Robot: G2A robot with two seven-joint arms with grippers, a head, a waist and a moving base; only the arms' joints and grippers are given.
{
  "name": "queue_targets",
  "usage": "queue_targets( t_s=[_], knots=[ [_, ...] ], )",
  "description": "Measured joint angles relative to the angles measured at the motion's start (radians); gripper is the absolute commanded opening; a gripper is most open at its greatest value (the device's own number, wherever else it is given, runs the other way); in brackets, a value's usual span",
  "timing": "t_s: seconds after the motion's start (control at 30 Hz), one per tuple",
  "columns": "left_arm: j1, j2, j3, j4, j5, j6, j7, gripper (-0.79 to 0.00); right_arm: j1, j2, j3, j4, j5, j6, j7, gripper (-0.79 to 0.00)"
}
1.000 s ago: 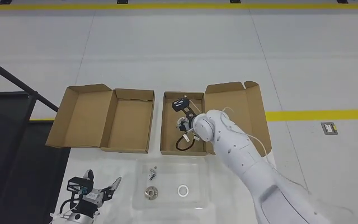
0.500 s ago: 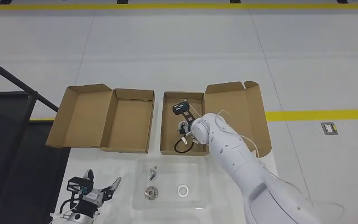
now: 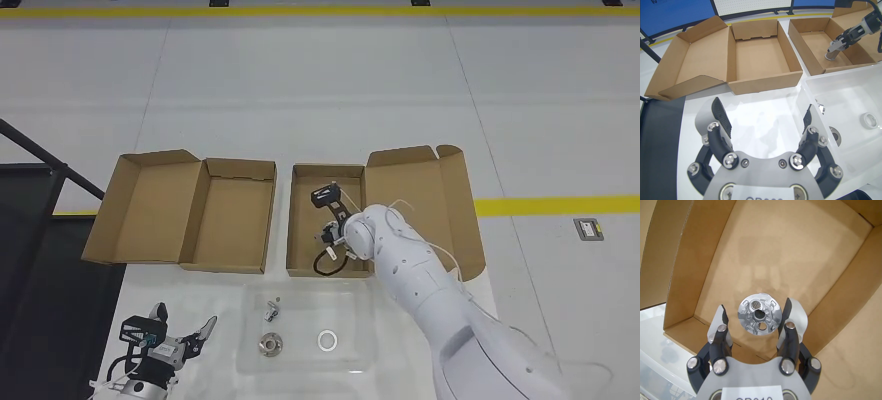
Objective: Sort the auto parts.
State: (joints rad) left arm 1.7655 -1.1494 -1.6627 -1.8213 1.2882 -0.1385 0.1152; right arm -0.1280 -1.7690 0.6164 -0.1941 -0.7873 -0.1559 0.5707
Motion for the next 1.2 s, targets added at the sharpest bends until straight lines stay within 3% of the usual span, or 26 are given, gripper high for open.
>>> queue_targets(
  t_s=[0.37,0.63,0.97,1.2],
  knots=[
    [0.000,0.000,0.000,0.000,0.000,0.000,0.000,0.000,0.011,-0.010,-0.014,-0.093,-0.074,-0.008,-0.095,0.000],
    [0.000,0.000,0.000,0.000,0.000,0.000,0.000,0.000,-0.015,0.012,-0.010,-0.211,-0.139,-0.075,-0.174,0.000],
    [0.000,0.000,0.000,0.000,0.000,0.000,0.000,0.000,-0.138,0.103,0.048,-0.532,-0.274,-0.170,-0.193,0.000],
    [0.000,0.000,0.000,0.000,0.000,0.000,0.000,0.000,-0.314,0.198,0.153,-0.895,-0.384,-0.279,-0.051,0.000]
  ],
)
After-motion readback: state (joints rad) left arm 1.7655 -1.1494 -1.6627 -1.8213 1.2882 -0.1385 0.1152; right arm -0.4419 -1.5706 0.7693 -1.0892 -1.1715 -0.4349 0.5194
